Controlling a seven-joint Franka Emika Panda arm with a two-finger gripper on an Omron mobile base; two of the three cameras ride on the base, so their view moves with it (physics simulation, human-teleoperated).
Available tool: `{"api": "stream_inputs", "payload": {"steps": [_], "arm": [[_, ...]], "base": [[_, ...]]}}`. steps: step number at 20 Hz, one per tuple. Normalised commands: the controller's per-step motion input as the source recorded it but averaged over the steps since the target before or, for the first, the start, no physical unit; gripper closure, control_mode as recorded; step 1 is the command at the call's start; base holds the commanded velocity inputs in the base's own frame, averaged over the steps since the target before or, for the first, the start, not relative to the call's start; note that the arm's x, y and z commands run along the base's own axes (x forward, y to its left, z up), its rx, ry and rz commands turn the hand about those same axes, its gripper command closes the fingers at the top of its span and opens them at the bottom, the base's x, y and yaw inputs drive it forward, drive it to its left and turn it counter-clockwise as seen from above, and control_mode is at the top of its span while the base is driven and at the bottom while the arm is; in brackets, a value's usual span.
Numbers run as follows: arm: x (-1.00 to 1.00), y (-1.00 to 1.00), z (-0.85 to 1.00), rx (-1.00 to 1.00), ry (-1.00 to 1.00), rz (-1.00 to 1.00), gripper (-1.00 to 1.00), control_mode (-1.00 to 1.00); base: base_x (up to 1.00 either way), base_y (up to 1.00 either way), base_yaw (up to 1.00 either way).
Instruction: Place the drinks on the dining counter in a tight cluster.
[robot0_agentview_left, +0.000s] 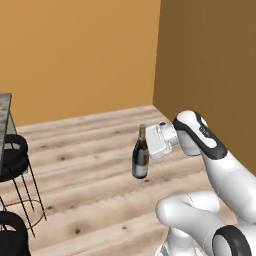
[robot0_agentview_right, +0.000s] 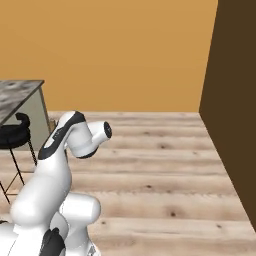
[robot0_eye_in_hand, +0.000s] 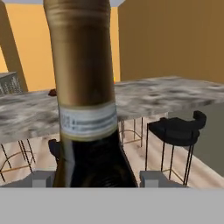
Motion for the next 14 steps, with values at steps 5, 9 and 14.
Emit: {"api": "stream_inputs", "payload": {"steps": [5,9,14], "arm": [[0.00,0.00,0.00,0.00,0.00,0.00,1.00,1.00],[0.00,0.00,0.00,0.00,0.00,0.00,1.00,1.00],[0.00,0.00,0.00,0.00,0.00,0.00,1.00,1.00]], "base": [[0.93,0.02,0.22],[0.90,0.00,0.31],[0.87,0.00,0.35]]}}
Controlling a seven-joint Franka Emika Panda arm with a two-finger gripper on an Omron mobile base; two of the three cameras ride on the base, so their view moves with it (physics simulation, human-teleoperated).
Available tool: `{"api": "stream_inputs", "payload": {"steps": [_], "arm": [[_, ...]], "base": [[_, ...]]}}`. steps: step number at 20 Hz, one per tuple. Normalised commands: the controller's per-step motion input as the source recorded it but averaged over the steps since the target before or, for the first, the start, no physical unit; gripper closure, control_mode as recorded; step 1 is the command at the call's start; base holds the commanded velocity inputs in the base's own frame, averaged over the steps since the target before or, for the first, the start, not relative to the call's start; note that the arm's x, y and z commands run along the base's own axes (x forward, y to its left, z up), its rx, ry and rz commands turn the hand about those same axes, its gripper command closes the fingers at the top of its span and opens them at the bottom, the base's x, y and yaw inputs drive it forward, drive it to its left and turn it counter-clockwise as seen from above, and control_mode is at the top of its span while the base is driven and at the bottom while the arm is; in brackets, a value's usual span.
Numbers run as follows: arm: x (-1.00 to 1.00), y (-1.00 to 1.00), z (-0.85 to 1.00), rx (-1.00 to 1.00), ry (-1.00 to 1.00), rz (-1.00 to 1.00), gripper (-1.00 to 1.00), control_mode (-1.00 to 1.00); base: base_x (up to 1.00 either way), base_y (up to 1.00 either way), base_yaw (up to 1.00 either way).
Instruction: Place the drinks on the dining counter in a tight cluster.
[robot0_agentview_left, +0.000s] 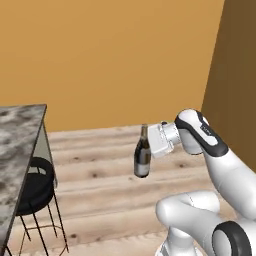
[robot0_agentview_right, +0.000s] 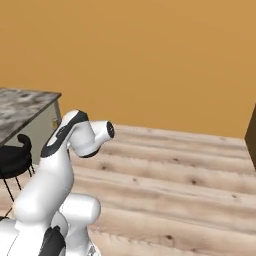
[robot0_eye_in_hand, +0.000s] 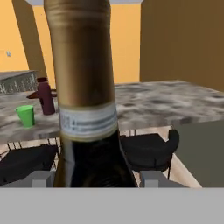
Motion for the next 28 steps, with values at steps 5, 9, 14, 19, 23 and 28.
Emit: {"api": "stream_inputs", "payload": {"steps": [5,9,14,19,23,28], "arm": [[0.00,0.00,0.00,0.00,0.00,0.00,1.00,1.00],[0.00,0.00,0.00,0.00,0.00,0.00,1.00,1.00],[0.00,0.00,0.00,0.00,0.00,0.00,1.00,1.00],[0.00,0.00,0.00,0.00,0.00,0.00,1.00,1.00],[0.00,0.00,0.00,0.00,0.00,0.00,1.00,1.00],[0.00,0.00,0.00,0.00,0.00,0.00,1.00,1.00]], "base": [[0.80,0.00,0.42],[0.59,0.00,0.61],[0.38,0.00,0.79],[0.33,0.00,0.83],[0.47,0.00,0.74],[0.61,-0.04,0.57]]}}
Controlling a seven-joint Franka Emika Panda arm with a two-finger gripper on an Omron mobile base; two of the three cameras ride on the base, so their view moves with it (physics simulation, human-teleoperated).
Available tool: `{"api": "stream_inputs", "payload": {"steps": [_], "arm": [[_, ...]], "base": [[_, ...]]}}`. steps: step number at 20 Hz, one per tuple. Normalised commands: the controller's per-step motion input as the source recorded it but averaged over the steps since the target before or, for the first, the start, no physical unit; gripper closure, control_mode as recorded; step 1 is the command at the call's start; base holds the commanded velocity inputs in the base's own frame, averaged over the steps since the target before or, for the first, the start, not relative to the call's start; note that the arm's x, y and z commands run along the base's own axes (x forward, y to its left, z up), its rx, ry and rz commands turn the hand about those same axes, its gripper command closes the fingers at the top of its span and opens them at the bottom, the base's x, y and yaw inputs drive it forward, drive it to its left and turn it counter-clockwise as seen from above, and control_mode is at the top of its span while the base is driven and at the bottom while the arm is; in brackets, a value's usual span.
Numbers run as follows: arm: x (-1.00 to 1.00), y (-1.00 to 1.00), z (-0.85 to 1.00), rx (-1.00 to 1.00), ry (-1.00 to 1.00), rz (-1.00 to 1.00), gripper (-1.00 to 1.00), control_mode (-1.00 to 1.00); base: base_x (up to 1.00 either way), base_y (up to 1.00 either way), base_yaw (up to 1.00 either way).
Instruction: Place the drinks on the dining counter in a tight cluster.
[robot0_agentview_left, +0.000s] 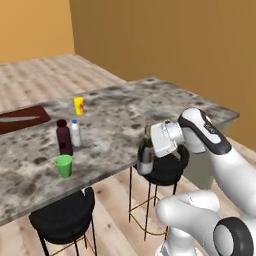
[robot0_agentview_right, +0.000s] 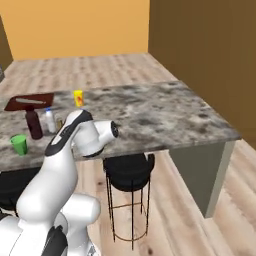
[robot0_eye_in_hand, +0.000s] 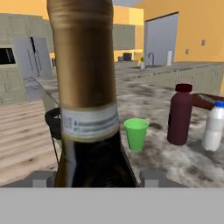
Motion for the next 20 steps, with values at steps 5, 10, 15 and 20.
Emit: {"api": "stream_inputs", "payload": {"steps": [5,10,15,20], "arm": [[0.00,0.00,0.00,0.00,0.00,0.00,1.00,1.00],[0.00,0.00,0.00,0.00,0.00,0.00,1.00,1.00],[0.00,0.00,0.00,0.00,0.00,0.00,1.00,1.00],[0.00,0.00,0.00,0.00,0.00,0.00,1.00,1.00]], "base": [[0.61,-0.19,0.36],[0.62,-0.30,0.19],[0.54,-0.16,0.24],[0.55,-0.12,0.22]]}}
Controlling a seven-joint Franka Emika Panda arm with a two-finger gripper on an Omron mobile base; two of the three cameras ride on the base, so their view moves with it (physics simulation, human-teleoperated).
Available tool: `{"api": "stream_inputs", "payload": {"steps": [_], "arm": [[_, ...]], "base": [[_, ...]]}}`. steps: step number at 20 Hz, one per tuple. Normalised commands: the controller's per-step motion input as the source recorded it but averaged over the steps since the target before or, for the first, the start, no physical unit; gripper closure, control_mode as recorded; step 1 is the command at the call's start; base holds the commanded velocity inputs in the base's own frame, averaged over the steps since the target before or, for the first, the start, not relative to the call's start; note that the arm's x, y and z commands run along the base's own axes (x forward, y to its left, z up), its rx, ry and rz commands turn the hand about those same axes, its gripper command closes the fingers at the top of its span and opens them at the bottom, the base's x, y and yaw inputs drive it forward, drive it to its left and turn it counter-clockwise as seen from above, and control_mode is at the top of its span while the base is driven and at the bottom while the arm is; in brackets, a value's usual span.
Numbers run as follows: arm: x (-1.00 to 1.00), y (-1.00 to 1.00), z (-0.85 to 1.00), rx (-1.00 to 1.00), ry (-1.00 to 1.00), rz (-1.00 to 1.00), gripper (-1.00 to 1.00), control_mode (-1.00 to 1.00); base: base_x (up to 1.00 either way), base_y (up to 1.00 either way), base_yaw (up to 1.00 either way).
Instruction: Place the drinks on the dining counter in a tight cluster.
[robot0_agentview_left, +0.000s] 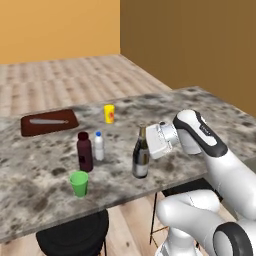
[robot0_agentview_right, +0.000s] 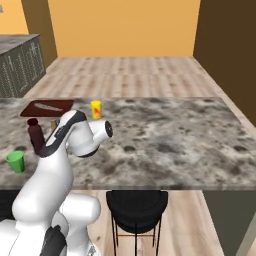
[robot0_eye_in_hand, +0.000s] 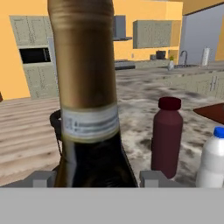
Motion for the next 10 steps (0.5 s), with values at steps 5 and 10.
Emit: {"api": "stream_inputs", "payload": {"steps": [5,10], "arm": [[0.00,0.00,0.00,0.00,0.00,0.00,1.00,1.00],[0.00,0.00,0.00,0.00,0.00,0.00,1.00,1.00]], "base": [[0.59,-0.17,0.22],[0.23,-0.06,0.10]]}}
